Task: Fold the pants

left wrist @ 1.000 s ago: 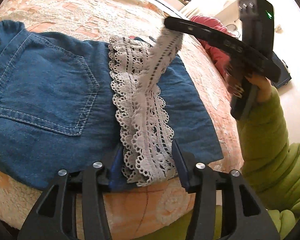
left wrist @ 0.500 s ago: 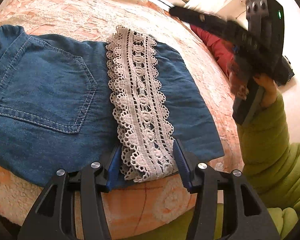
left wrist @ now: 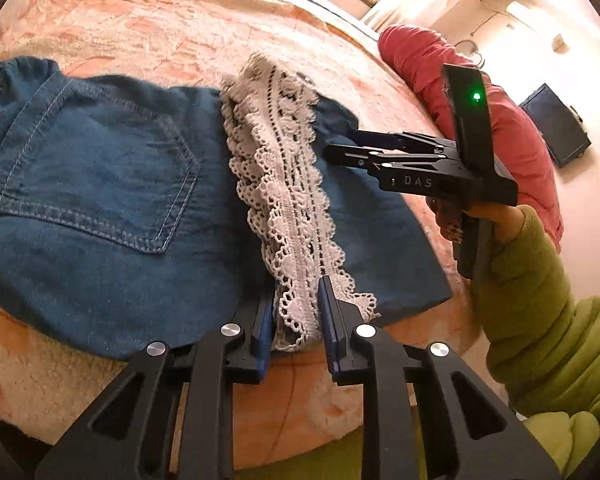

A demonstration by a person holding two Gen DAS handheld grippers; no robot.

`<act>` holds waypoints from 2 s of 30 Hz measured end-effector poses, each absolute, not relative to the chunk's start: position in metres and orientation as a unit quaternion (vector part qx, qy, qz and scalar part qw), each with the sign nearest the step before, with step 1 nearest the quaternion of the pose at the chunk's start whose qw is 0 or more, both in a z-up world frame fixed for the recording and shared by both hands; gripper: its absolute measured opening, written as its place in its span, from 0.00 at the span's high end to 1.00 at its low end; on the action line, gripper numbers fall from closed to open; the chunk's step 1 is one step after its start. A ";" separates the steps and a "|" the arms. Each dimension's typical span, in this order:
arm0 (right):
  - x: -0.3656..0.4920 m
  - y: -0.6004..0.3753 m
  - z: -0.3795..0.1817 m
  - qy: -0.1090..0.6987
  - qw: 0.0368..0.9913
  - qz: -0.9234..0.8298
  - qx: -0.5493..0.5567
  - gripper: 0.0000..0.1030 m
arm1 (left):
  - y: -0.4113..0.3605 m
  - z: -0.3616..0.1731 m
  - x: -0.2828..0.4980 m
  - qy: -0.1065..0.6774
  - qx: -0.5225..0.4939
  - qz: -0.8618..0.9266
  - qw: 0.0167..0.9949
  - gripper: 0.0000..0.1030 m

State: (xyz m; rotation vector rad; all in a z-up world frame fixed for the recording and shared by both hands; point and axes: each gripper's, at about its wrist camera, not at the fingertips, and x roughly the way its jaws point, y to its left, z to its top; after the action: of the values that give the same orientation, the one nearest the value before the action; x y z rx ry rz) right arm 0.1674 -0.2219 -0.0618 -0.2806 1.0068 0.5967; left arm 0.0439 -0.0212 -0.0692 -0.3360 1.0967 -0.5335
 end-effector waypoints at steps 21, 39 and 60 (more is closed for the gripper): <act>0.048 -0.220 -0.017 0.403 0.817 0.385 -0.147 0.46 | -0.007 -0.016 0.033 0.452 -0.132 -0.201 0.859 0.34; 0.030 -0.239 -0.047 0.452 0.799 0.373 -0.134 0.58 | -0.046 -0.055 0.034 0.508 -0.028 -0.190 0.840 0.27; 0.042 -0.259 0.005 0.391 0.856 0.326 -0.091 0.12 | -0.018 -0.006 0.016 0.455 -0.012 -0.110 0.883 0.04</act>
State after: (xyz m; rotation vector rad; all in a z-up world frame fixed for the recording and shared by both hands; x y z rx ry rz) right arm 0.0424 -0.2593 0.0049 -0.1921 0.8215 0.6861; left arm 0.0165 -0.0178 -0.0058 -0.0256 0.9476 -0.2291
